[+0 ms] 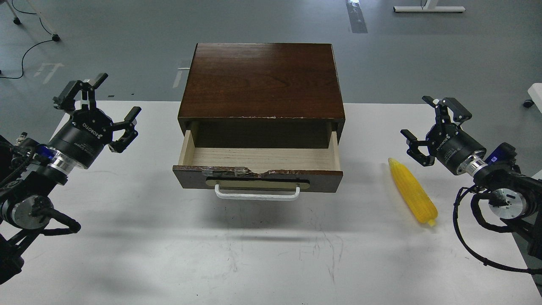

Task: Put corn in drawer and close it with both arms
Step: 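Raise the right gripper and move it toward the yellow corn cob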

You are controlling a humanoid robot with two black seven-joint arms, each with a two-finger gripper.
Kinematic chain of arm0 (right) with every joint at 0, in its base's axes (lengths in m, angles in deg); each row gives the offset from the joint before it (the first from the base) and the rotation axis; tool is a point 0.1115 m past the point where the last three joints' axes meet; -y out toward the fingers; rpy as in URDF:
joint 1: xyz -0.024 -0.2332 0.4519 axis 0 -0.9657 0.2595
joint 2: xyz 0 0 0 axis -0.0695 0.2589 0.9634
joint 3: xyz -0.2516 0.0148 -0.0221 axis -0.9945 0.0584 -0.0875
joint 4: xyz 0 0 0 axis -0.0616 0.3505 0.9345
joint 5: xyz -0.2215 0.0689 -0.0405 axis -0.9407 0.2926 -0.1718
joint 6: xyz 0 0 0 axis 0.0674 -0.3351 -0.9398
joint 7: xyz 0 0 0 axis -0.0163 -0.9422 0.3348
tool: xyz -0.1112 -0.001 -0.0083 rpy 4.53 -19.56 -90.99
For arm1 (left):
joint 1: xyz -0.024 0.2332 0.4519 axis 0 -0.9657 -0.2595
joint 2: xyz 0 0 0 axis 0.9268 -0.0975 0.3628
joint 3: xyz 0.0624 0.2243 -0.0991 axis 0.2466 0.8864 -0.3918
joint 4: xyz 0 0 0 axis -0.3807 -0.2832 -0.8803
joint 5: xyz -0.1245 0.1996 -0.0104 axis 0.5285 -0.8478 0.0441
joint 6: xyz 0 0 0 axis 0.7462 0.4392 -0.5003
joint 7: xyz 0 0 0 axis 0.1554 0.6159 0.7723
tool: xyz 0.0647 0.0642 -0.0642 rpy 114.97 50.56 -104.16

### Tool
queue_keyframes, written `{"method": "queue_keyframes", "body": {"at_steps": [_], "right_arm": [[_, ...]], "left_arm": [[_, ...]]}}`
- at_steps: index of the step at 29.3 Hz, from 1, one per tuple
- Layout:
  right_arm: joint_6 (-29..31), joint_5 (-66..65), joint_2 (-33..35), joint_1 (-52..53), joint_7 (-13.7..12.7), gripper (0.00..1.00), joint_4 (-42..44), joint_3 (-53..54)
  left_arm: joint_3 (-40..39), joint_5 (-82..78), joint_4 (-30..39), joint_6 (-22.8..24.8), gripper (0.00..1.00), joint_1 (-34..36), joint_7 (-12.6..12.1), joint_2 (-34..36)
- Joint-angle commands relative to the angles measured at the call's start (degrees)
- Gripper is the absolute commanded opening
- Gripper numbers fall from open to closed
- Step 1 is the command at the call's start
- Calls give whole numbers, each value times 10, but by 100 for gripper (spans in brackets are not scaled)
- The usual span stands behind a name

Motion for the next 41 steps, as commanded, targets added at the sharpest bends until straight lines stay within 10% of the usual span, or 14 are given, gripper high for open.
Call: {"method": "queue_keyframes", "body": {"at_steps": [1, 27, 41], "right_arm": [[0, 0, -1, -1, 0, 100, 0, 0], [0, -11, 30, 2, 0, 100, -9, 0], [0, -488, 212, 159, 0, 100, -101, 0]], "left_arm": [[-1, -1, 5, 0, 99, -3, 0, 3], [4, -2, -1, 0, 99, 18, 3, 9], [3, -24, 25, 0, 99, 21, 3, 9]]}}
